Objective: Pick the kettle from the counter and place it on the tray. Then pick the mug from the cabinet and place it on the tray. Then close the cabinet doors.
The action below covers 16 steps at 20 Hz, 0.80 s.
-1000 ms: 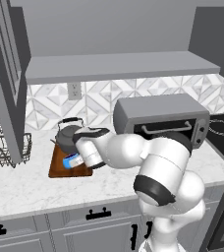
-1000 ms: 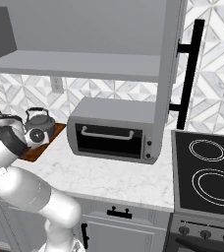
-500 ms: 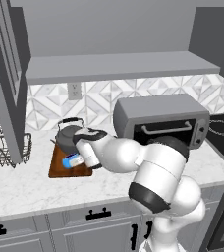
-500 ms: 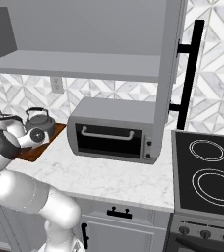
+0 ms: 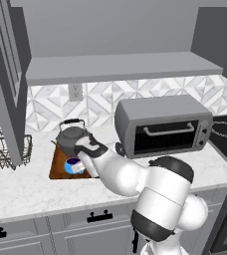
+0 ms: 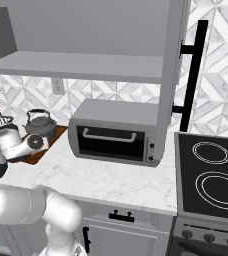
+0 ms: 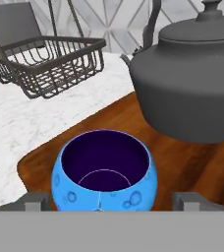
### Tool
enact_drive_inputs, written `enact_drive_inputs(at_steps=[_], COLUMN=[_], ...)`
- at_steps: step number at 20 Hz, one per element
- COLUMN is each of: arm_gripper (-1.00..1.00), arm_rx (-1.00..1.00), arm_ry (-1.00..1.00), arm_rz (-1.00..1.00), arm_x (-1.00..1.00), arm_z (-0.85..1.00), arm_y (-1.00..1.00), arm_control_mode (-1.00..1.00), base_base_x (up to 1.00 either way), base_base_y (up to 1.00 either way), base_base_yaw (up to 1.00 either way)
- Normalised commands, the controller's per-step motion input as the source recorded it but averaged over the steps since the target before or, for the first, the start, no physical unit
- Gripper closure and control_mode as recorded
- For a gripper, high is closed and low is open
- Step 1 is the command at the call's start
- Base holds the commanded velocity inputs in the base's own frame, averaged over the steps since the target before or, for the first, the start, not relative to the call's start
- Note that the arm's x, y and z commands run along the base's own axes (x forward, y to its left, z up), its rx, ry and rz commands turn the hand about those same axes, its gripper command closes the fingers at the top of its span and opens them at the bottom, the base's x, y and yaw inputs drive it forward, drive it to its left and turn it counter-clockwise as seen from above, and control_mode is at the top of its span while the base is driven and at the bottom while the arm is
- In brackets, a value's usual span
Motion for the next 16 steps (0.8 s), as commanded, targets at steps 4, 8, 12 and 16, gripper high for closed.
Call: enact_drive_inputs(at_steps=[4, 8, 12, 16], arm_gripper=[-1.0, -1.0, -1.0, -1.0], arm_rx=[0.0, 0.0, 0.0, 0.0], arm_ry=[0.0, 0.0, 0.02, 0.01], arm_rz=[-0.02, -0.08, -0.2, -0.2], arm_x=[-0.08, -0.08, -0.14, -0.22], arm_z=[0.06, 0.54, 0.79, 0.81], arm_y=[0.0, -0.05, -0.16, -0.07], arm_control_mode=[-1.0, -1.0, -1.0, -1.0], base_base_x=[0.0, 0.0, 0.0, 0.0], base_base_y=[0.0, 0.0, 0.0, 0.0], base_base_yaw=[0.0, 0.0, 0.0, 0.0])
